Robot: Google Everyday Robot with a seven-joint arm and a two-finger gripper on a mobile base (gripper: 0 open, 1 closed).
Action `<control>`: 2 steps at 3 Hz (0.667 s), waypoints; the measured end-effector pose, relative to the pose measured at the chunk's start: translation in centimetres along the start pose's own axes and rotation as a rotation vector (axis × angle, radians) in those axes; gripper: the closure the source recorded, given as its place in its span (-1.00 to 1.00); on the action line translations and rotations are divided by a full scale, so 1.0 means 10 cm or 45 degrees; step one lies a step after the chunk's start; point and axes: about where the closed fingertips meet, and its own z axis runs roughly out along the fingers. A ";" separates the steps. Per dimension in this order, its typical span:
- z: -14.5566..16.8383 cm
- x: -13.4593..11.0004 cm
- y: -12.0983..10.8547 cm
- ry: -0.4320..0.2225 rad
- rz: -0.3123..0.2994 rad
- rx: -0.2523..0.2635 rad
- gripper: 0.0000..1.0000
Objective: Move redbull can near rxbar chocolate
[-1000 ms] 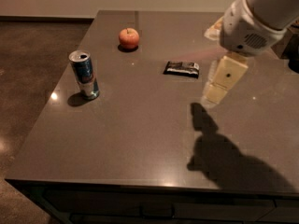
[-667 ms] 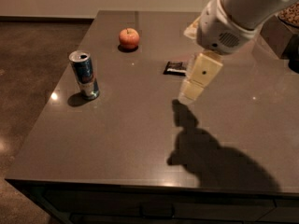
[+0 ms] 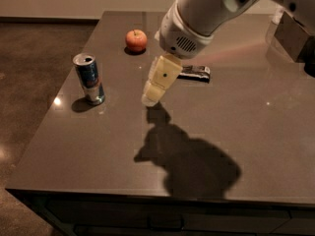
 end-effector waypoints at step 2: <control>0.68 -0.44 -0.11 -0.053 0.050 -0.032 -1.00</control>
Offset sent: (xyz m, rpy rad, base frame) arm 0.0454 0.1000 -0.0444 0.0802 0.0592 -0.0190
